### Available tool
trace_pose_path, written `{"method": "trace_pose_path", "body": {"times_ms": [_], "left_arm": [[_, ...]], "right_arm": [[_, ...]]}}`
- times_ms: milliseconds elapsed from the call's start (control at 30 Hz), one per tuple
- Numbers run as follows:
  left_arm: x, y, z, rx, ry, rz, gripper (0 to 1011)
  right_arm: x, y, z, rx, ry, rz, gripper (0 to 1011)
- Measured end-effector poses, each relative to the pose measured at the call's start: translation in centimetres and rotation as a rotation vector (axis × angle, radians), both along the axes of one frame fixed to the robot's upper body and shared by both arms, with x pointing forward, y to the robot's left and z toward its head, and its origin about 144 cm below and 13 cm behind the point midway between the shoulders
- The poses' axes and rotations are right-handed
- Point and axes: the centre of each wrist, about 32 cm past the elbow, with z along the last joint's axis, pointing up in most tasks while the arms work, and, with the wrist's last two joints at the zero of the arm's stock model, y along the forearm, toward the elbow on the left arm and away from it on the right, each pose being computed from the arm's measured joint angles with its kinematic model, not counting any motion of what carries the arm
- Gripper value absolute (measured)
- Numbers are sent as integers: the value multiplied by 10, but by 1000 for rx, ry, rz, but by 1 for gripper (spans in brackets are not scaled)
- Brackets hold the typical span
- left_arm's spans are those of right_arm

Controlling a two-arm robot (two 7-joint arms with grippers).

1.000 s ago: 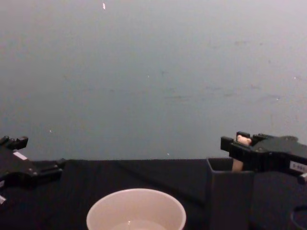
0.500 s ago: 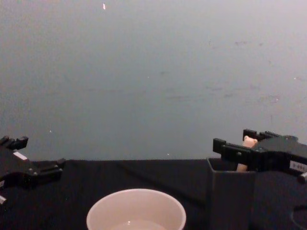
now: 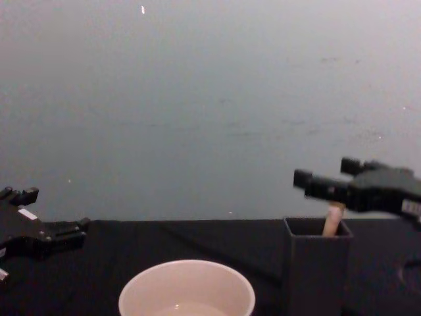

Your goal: Pick up the stirring spoon with one hand, stir inside the cup, then place it back in its original position.

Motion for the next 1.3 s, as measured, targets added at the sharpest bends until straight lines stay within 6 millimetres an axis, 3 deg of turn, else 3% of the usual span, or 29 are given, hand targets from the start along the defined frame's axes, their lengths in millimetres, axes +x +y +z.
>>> {"method": "trace_pose_path", "body": {"times_ms": [333, 567, 767, 1300], "left_arm": [[0, 0, 0, 0, 0, 0, 1001], [0, 0, 0, 0, 0, 0, 1001], [0, 0, 0, 0, 0, 0, 1001], [0, 0, 0, 0, 0, 0, 1001]], "right_arm": [[13, -11, 21, 68, -116, -185, 1000], [24, -17, 2, -29, -57, -345, 1002], [22, -16, -19, -93, 35, -346, 1000], [20, -12, -35, -148, 105, -328, 1002]]}}
